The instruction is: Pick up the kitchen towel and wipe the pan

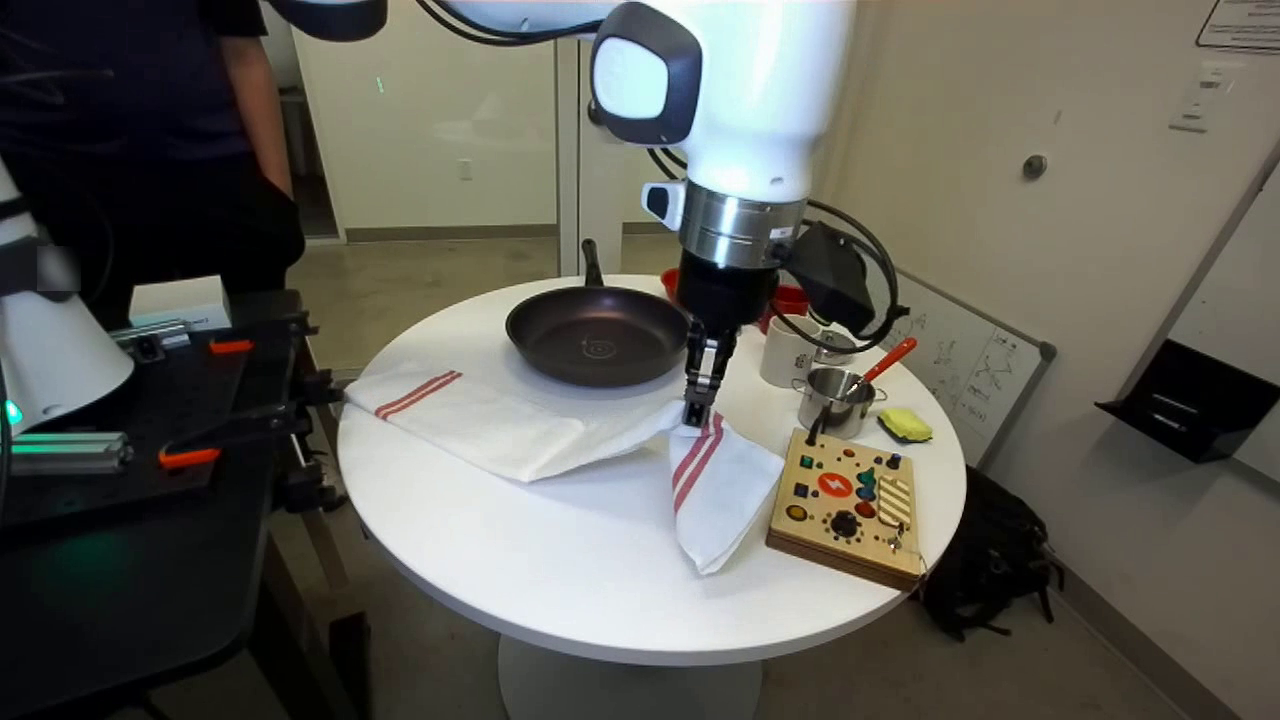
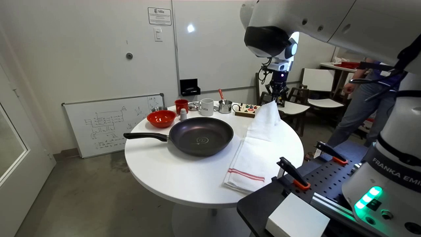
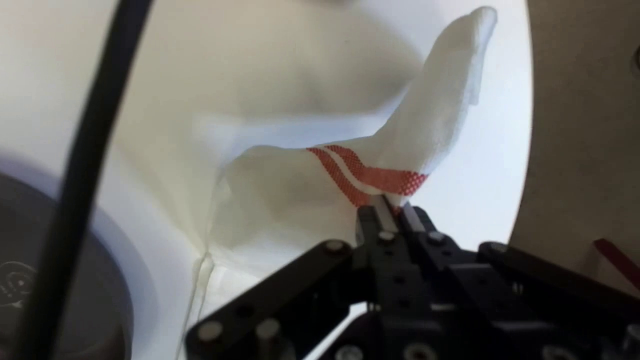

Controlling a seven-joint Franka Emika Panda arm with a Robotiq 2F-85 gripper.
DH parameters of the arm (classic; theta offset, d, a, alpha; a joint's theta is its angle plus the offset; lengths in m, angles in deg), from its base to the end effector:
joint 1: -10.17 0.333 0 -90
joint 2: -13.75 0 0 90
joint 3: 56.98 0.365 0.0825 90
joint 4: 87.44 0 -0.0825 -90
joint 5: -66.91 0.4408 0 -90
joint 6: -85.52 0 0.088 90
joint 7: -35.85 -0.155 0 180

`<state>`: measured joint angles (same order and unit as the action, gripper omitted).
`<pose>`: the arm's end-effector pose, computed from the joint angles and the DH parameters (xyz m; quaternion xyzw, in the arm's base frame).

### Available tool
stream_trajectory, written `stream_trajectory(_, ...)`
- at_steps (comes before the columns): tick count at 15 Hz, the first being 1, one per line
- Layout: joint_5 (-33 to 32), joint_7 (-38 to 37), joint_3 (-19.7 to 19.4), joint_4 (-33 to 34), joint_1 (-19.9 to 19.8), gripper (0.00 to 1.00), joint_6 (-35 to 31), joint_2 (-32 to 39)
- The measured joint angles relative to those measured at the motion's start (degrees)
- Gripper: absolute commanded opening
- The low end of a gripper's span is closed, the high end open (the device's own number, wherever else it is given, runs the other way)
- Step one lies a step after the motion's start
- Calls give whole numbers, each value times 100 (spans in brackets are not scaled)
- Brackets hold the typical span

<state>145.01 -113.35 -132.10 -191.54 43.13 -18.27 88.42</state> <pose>0.6119 -0.3043 0.1303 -0.3127 -0.9492 -0.0259 0.0227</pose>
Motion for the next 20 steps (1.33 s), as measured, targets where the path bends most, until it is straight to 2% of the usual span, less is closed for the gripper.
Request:
stream_trajectory(3,93,13,-401,-102,79,4,508,393)
stream_trajectory(9,93,12,-472,186,85,3,1254,499)
stream_trajectory(14,95,12,-782,183,193,3,1541,739)
stream_trajectory(20,95,12,-1089,276,204,2,2483,736)
